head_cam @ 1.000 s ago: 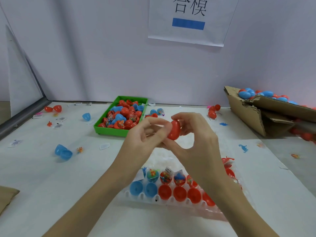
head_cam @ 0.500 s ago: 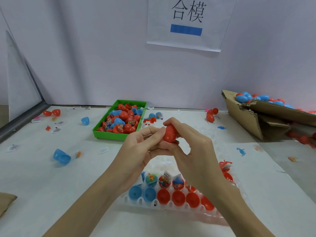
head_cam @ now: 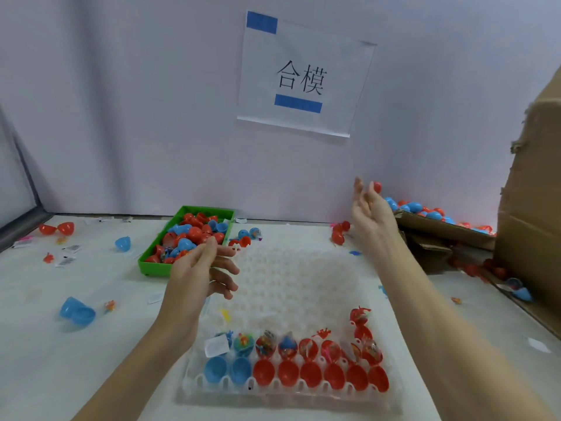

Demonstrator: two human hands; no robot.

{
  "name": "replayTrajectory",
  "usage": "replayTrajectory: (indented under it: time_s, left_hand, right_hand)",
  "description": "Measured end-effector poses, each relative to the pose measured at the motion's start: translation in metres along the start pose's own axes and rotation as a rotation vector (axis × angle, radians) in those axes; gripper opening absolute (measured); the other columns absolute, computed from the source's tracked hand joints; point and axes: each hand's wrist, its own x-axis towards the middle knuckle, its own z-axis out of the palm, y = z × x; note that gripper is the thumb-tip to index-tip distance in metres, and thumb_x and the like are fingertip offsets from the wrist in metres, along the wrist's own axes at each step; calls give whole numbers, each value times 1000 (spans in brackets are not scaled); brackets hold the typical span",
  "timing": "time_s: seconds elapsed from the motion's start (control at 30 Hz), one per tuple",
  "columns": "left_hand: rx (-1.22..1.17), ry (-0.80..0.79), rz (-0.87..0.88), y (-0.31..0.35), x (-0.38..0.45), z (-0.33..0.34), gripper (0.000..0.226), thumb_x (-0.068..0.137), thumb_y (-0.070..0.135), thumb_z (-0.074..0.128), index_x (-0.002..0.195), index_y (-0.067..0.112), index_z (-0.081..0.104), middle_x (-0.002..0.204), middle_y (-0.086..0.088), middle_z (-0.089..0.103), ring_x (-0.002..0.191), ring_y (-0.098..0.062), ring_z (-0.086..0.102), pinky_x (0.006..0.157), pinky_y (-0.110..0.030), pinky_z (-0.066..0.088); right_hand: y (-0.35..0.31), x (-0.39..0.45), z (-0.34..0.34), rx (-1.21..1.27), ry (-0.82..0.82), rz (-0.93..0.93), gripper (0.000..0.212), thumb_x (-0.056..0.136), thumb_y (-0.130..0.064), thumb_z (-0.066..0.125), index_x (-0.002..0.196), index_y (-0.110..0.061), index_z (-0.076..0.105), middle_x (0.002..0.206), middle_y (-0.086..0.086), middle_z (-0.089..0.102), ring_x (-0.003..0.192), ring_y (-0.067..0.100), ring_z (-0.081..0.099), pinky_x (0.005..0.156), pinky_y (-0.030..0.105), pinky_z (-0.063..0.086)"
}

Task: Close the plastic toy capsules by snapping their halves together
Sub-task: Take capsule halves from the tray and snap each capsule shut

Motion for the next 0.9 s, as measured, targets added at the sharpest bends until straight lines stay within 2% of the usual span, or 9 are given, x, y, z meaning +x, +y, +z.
replayTrajectory:
  time_s: [0.07, 0.1, 0.17, 0.27, 0.37, 0.6, 0.67, 0.77, 0.9]
  left_hand:
    - [-26, 12, 1, 2, 2, -3, 44, 108, 37, 50, 91, 4, 72, 73, -13, 72, 54, -22, 63, 45, -26, 52]
    - [-32, 19, 4, 3, 3, -5, 44, 108, 37, 50, 88, 5, 74, 73, -13, 72, 53, -21, 63, 45, -26, 52]
    - [-26, 33, 17, 4, 6, -8, 46, 108, 38, 51, 81, 11, 76, 73, -12, 71, 53, -21, 62, 45, -27, 51]
    - [0, 48, 32, 4, 6, -9, 48, 109, 37, 51, 73, 18, 77, 71, -11, 69, 52, -19, 59, 49, -30, 48]
    - [28, 55, 30, 1, 7, -10, 48, 109, 36, 52, 72, 19, 76, 68, -9, 66, 51, -19, 56, 50, -31, 44]
    - [220, 10, 20, -6, 16, -21, 39, 109, 33, 53, 82, 12, 73, 58, 0, 54, 45, -11, 44, 39, -19, 35]
    - [331, -99, 4, -6, 18, -24, 38, 107, 34, 56, 79, 15, 73, 57, 2, 52, 45, -9, 42, 40, -17, 33]
    - [590, -402, -30, -1, 16, -30, 30, 101, 41, 64, 80, 23, 76, 60, 5, 57, 47, -5, 45, 44, -14, 36]
    - [842, -703, -90, 14, 16, -49, 20, 86, 52, 80, 97, 36, 74, 88, 14, 69, 70, -2, 62, 58, -14, 49]
  right_hand:
    - [-7, 11, 0, -116, 6, 7, 44, 105, -14, 53, 146, 1, 46, 130, 21, 64, 112, 27, 70, 87, 32, 61]
    - [-3, 9, -2, -311, 11, 31, 46, 107, -17, 51, 150, -3, 44, 142, 19, 58, 129, 28, 60, 106, 34, 52]
    - [12, 4, -13, -610, -25, 32, 43, 109, -14, 47, 150, -2, 45, 152, 17, 50, 141, 30, 48, 117, 37, 40]
    - [35, -24, -34, -862, -161, 5, 30, 106, -3, 50, 133, 6, 59, 123, 17, 71, 111, 27, 70, 89, 26, 58]
    - [53, -60, -49, -1438, -339, -118, 19, 104, -11, 58, 111, -14, 75, 98, -1, 79, 92, 17, 76, 71, 19, 57]
    - [89, -103, -56, -1942, -702, -176, 14, 98, -21, 67, 98, -30, 79, 91, -21, 74, 85, -3, 66, 72, 8, 51]
    - [87, -104, -58, -1992, -723, -182, 15, 98, -22, 67, 98, -32, 78, 92, -22, 73, 85, -5, 64, 70, 5, 47]
    - [67, -102, -58, -1986, -666, -246, 16, 98, -21, 67, 96, -32, 78, 88, -21, 74, 84, -3, 67, 71, 8, 49]
    - [47, -100, -61, -1937, -602, -297, 16, 99, -20, 65, 99, -28, 79, 84, -18, 75, 82, -3, 69, 74, 13, 53]
